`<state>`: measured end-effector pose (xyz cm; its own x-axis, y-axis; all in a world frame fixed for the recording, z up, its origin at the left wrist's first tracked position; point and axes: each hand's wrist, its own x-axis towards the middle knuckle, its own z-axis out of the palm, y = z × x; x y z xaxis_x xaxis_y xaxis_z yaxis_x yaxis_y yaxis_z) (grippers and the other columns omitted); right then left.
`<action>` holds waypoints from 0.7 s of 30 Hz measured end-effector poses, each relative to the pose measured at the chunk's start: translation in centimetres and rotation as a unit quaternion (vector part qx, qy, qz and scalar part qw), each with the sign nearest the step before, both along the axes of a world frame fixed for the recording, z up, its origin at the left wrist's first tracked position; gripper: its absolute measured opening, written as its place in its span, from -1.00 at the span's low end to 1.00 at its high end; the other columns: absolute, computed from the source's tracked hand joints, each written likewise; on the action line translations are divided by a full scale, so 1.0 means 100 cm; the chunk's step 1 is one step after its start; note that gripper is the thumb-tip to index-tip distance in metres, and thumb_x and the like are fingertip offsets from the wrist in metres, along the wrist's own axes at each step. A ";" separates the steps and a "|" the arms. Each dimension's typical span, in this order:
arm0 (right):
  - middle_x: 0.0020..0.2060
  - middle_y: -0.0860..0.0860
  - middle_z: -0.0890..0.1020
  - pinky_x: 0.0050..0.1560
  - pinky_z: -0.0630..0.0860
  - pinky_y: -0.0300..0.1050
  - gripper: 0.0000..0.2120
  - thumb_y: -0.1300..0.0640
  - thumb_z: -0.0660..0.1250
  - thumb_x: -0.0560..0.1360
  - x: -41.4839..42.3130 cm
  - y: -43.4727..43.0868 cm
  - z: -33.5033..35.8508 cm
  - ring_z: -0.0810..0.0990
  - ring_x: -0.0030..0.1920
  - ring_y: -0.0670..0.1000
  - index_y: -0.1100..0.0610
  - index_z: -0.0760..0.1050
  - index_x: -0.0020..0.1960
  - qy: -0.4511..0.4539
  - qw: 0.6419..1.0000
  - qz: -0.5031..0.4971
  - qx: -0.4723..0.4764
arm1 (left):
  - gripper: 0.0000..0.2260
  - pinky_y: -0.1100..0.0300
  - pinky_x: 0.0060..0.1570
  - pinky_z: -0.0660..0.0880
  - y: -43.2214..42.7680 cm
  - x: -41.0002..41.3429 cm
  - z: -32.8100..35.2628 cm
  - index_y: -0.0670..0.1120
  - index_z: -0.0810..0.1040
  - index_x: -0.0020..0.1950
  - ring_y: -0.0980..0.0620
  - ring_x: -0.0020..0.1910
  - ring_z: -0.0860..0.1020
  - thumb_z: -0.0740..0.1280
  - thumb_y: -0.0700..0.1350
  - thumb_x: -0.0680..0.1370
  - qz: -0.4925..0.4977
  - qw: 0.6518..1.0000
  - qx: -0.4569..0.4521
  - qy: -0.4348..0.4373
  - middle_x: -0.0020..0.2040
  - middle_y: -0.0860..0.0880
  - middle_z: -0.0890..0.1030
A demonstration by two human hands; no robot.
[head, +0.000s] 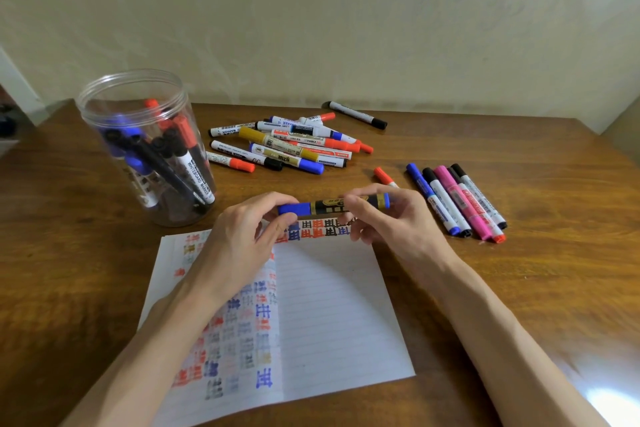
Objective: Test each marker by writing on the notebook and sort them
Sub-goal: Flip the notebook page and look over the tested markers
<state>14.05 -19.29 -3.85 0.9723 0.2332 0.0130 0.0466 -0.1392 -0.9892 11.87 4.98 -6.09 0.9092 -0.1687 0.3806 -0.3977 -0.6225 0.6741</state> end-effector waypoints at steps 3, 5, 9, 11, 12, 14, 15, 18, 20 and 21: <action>-0.14 0.03 0.77 -0.19 0.66 -0.17 -0.75 -0.02 0.47 0.52 0.002 -0.008 0.000 0.71 -0.22 0.00 0.09 0.70 0.12 -0.046 0.996 0.020 -0.074 | -0.60 0.44 -0.11 0.57 0.001 -0.001 0.000 -0.05 0.63 0.29 0.27 0.00 0.63 0.25 0.11 0.56 0.008 1.000 0.006 -0.011 -0.02 0.17 0.63; -0.13 -0.01 0.77 -0.19 0.67 -0.17 -0.73 0.01 0.48 0.52 0.003 -0.009 -0.002 0.73 -0.19 0.00 0.10 0.70 0.16 -0.055 0.994 0.028 -0.094 | -0.64 0.42 -0.12 0.58 0.002 -0.001 -0.001 -0.09 0.65 0.28 0.24 -0.02 0.63 0.29 0.05 0.58 0.013 1.000 0.009 -0.016 -0.08 0.16 0.64; -0.09 -0.03 0.78 -0.18 0.67 -0.18 -0.76 0.05 0.49 0.52 0.002 -0.007 -0.006 0.75 -0.16 0.00 0.09 0.70 0.16 -0.064 0.994 0.038 -0.081 | -0.75 0.37 -0.12 0.61 0.003 0.001 -0.002 -0.10 0.67 0.26 0.21 -0.06 0.65 0.40 -0.16 0.59 0.023 0.999 0.011 -0.026 -0.08 0.12 0.67; -0.12 -0.05 0.78 -0.18 0.65 -0.22 -0.77 0.06 0.49 0.52 0.002 -0.005 -0.007 0.74 -0.19 -0.04 0.10 0.70 0.15 -0.068 0.994 0.037 -0.073 | -0.75 0.39 -0.11 0.60 0.003 0.000 -0.001 -0.10 0.67 0.26 0.22 -0.07 0.64 0.40 -0.18 0.59 0.026 0.999 0.007 -0.027 -0.09 0.11 0.67; -0.13 -0.04 0.78 -0.18 0.65 -0.22 -0.75 0.06 0.49 0.51 0.002 -0.004 -0.008 0.74 -0.19 -0.04 0.10 0.70 0.15 -0.071 0.994 0.034 -0.071 | -0.75 0.43 -0.11 0.58 0.002 -0.001 0.000 -0.11 0.67 0.26 0.22 -0.05 0.64 0.40 -0.19 0.59 0.027 0.999 0.004 -0.027 -0.09 0.10 0.67; -0.12 -0.02 0.78 -0.16 0.67 -0.19 -0.72 0.03 0.49 0.50 0.002 -0.002 -0.009 0.75 -0.17 -0.01 0.12 0.70 0.16 -0.078 0.994 0.030 -0.067 | -0.76 0.46 -0.11 0.56 0.001 -0.001 0.001 -0.12 0.67 0.26 0.22 -0.03 0.64 0.40 -0.21 0.59 0.031 0.999 -0.001 -0.027 -0.08 0.08 0.68; -0.11 -0.01 0.78 -0.15 0.68 -0.17 -0.71 0.02 0.49 0.50 0.002 -0.002 -0.010 0.76 -0.15 0.02 0.13 0.70 0.16 -0.079 0.994 0.029 -0.063 | -0.76 0.44 -0.11 0.57 0.001 -0.002 0.002 -0.12 0.67 0.26 0.22 -0.03 0.64 0.40 -0.21 0.59 0.037 0.999 -0.003 -0.027 -0.08 0.07 0.68; -0.11 0.01 0.78 -0.11 0.71 -0.11 -0.71 0.00 0.49 0.49 0.002 -0.001 -0.012 0.77 -0.13 0.04 0.11 0.70 0.15 -0.084 0.994 0.028 -0.057 | -0.76 0.41 -0.11 0.59 -0.001 -0.002 0.003 -0.14 0.68 0.25 0.21 -0.05 0.65 0.40 -0.22 0.59 0.050 0.998 -0.006 -0.025 -0.08 0.08 0.67; -0.10 -0.01 0.78 -0.11 0.70 -0.16 -0.76 0.03 0.48 0.49 0.001 0.000 -0.012 0.77 -0.13 0.02 0.07 0.69 0.12 -0.084 0.995 0.032 -0.050 | -0.76 0.37 -0.11 0.61 -0.001 -0.002 0.003 -0.14 0.68 0.25 0.21 -0.07 0.65 0.40 -0.23 0.60 0.054 0.998 -0.005 -0.021 -0.07 0.06 0.68; -0.10 -0.02 0.78 -0.12 0.69 -0.18 -0.78 0.03 0.48 0.49 0.001 0.000 -0.011 0.77 -0.14 0.01 0.06 0.69 0.11 -0.081 0.995 0.034 -0.047 | -0.77 0.33 -0.11 0.62 -0.001 -0.003 0.003 -0.13 0.68 0.25 0.20 -0.08 0.65 0.39 -0.23 0.60 0.054 0.998 -0.004 -0.021 -0.07 0.06 0.69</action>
